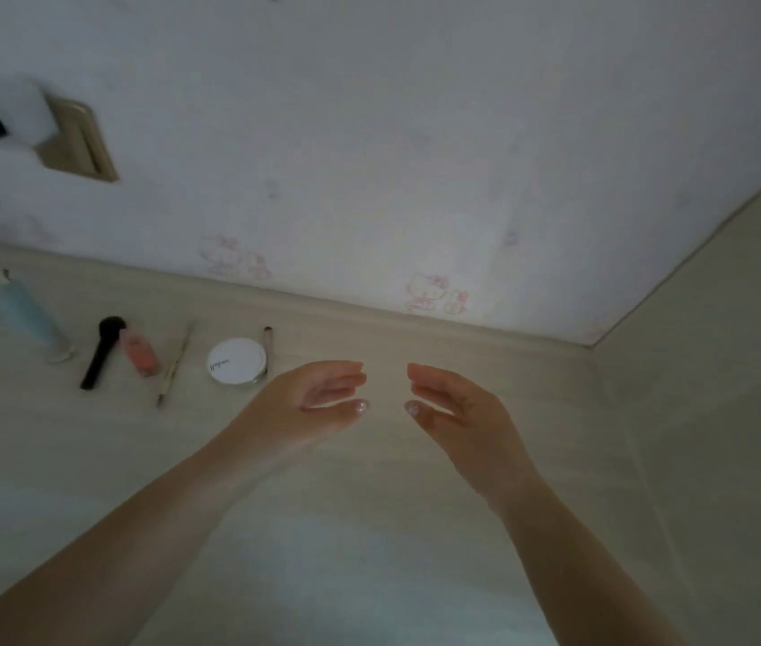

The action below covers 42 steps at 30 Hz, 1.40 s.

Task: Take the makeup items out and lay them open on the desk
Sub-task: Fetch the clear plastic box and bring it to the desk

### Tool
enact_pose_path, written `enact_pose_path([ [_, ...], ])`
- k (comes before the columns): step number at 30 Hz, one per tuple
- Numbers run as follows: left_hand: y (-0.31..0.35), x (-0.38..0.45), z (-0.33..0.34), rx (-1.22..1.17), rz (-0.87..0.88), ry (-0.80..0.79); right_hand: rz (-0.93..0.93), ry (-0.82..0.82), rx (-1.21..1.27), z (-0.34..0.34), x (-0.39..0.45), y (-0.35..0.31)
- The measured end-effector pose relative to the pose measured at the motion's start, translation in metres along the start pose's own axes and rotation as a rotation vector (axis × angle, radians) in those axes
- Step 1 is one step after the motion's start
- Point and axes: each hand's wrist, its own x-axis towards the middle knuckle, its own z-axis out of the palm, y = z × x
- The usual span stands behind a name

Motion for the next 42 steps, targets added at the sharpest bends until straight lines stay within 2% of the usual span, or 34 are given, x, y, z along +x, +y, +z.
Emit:
enact_pose_path([
  [3, 0.025, -0.017, -0.017, -0.004, 0.022, 0.09, -0.006, -0.053, 0.055, 0.006, -0.001, -0.026],
  [10, 0.064, -0.063, -0.035, -0.028, 0.051, 0.404, -0.187, -0.234, 0.084, 0.012, 0.001, -0.074],
  [18, 0.074, -0.175, 0.048, -0.067, 0.018, 0.824, -0.389, -0.584, -0.001, -0.009, -0.06, -0.097],
  [20, 0.071, -0.202, 0.067, -0.103, -0.011, 0.873, -0.406, -0.631, -0.019, -0.008, -0.077, -0.096],
  [22, 0.071, -0.234, 0.087, -0.109, -0.03, 0.922, -0.402, -0.706, -0.02, -0.006, -0.099, -0.093],
  [29, 0.064, -0.369, 0.153, -0.115, -0.109, 1.283, -0.509, -1.073, -0.057, 0.035, -0.203, -0.095],
  [31, 0.062, -0.399, 0.164, -0.137, -0.135, 1.337, -0.53, -1.14, -0.066, 0.046, -0.227, -0.095],
  [35, 0.054, -0.487, 0.203, -0.183, -0.161, 1.586, -0.578, -1.336, -0.074, 0.076, -0.305, -0.101],
  [42, 0.06, -0.629, 0.284, -0.262, -0.159, 1.909, -0.649, -1.628, -0.01, 0.118, -0.461, -0.102],
])
